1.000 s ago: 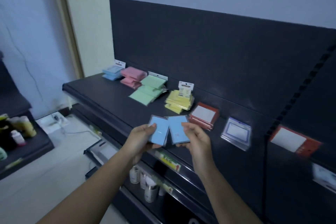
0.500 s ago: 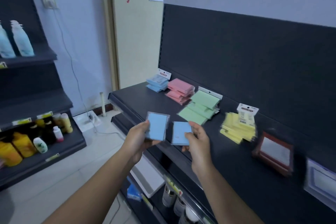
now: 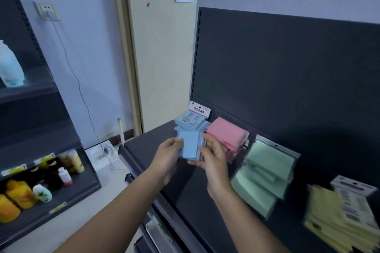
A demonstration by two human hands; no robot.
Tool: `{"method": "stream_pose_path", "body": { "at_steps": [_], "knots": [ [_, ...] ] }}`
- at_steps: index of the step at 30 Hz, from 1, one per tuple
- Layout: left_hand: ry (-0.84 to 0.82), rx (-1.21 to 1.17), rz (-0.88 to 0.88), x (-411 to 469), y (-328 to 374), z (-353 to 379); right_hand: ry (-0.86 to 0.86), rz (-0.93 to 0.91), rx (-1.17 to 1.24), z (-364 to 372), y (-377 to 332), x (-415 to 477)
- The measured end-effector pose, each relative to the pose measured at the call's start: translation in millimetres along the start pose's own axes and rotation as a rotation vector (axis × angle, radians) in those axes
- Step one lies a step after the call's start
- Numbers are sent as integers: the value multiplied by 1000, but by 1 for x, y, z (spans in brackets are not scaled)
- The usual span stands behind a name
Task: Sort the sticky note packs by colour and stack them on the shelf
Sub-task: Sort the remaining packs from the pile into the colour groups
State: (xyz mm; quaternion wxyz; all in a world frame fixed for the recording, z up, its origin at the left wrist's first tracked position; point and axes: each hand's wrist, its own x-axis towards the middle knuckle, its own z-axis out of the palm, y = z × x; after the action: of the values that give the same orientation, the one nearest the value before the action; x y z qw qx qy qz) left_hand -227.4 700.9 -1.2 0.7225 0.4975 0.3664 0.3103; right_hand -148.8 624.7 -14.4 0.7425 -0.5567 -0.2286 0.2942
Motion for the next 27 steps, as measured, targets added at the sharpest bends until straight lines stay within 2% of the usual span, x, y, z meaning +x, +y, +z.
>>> {"method": "stream_pose_path", "body": {
  "at_steps": [5, 12, 15, 19, 23, 25, 27],
  "knots": [
    [-11, 22, 14, 53, 12, -4, 28, -2, 67, 24, 10, 46],
    [-78, 155, 70, 125, 32, -4, 94, -82, -258, 38, 14, 106],
    [-100, 342, 188, 154, 29, -6, 121, -79, -416, 45, 17, 123],
    [-152, 683, 369, 191, 28, -7, 94, -93, -761, 57, 22, 148],
    [-161, 1035, 518, 218, 23, -10, 111, -51, -969, 66, 32, 164],
    [-174, 1074, 534, 225, 21, -13, 140, -30, -1018, 71, 38, 169],
    [-223, 1010, 527, 232, 19, -14, 157, -5, -1024, 75, 41, 173]
  ]
}}
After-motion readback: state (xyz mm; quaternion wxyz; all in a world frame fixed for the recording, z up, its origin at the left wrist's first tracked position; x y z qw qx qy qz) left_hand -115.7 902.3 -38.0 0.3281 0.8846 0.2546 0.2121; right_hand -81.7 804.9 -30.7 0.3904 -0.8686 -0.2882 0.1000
